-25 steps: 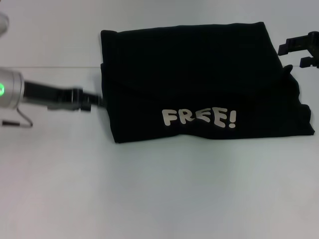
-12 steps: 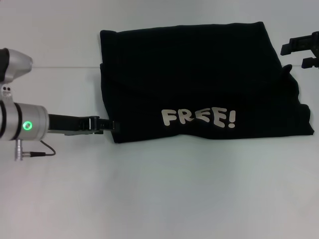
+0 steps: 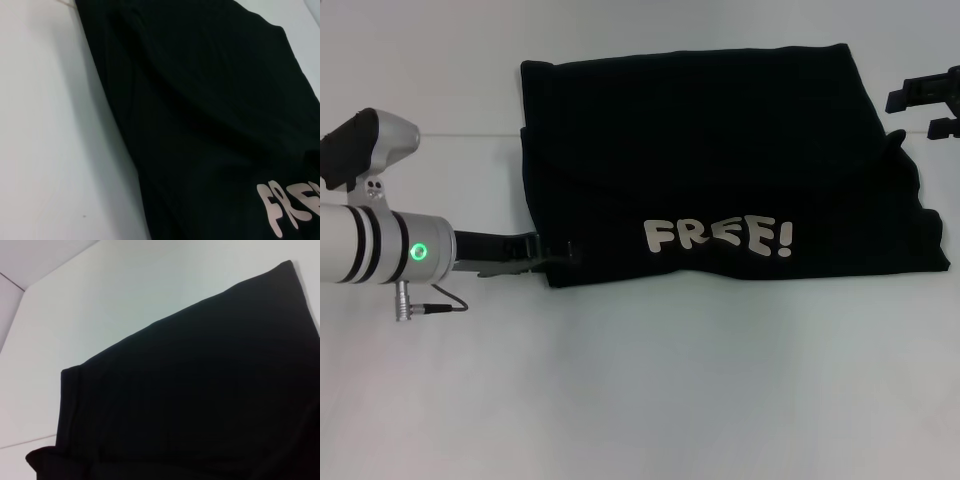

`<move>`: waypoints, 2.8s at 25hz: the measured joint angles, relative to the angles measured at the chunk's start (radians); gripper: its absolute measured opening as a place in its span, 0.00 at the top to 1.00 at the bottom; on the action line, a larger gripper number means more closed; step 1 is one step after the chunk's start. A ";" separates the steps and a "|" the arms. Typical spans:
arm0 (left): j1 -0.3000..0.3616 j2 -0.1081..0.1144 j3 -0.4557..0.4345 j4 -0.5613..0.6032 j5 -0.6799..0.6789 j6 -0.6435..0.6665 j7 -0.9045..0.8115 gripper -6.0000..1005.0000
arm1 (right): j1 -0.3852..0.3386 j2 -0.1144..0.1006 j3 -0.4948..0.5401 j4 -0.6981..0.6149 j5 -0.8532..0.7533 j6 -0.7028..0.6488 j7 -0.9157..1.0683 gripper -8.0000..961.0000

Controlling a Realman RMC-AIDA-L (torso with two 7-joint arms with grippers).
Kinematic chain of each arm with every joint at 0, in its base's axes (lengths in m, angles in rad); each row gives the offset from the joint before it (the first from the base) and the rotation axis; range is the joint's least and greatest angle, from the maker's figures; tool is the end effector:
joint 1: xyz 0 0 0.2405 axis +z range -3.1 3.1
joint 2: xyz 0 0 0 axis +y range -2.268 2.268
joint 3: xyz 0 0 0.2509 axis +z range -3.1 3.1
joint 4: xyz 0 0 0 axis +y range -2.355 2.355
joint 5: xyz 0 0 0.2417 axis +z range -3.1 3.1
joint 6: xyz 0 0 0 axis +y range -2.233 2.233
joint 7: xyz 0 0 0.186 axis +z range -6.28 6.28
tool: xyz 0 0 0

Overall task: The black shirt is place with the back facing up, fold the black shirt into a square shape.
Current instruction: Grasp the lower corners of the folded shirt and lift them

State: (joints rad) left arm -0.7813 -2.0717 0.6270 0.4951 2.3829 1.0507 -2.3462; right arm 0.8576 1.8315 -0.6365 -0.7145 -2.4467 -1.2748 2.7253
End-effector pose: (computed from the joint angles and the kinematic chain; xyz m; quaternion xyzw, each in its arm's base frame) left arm -0.2808 0.4512 -0.0655 -0.7591 -0.6060 -0.1307 0.1987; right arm 0.2474 0.5084 0.1002 -0.7149 0.6298 0.1474 0.2657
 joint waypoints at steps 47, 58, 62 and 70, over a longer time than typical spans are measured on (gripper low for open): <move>-0.035 0.001 0.000 0.026 -0.007 0.023 0.007 0.97 | -0.164 0.117 -0.008 0.029 -0.087 0.161 -0.307 0.15; -0.033 -0.001 -0.007 0.027 -0.021 0.023 0.006 0.97 | -0.146 0.135 -0.076 0.096 -0.089 0.283 -0.327 0.18; -0.032 0.000 -0.007 0.026 -0.025 0.023 0.005 0.97 | -0.141 0.137 -0.089 0.113 -0.090 0.308 -0.319 0.22; -0.030 -0.002 -0.007 0.026 -0.027 0.024 0.005 0.97 | -0.138 0.136 -0.089 0.118 -0.104 0.326 -0.299 0.39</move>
State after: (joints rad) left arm -0.8115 -2.0732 0.6196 0.5209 2.3558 1.0744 -2.3409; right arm 0.7194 1.9676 -0.7251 -0.5969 -2.5510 -0.9484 2.4268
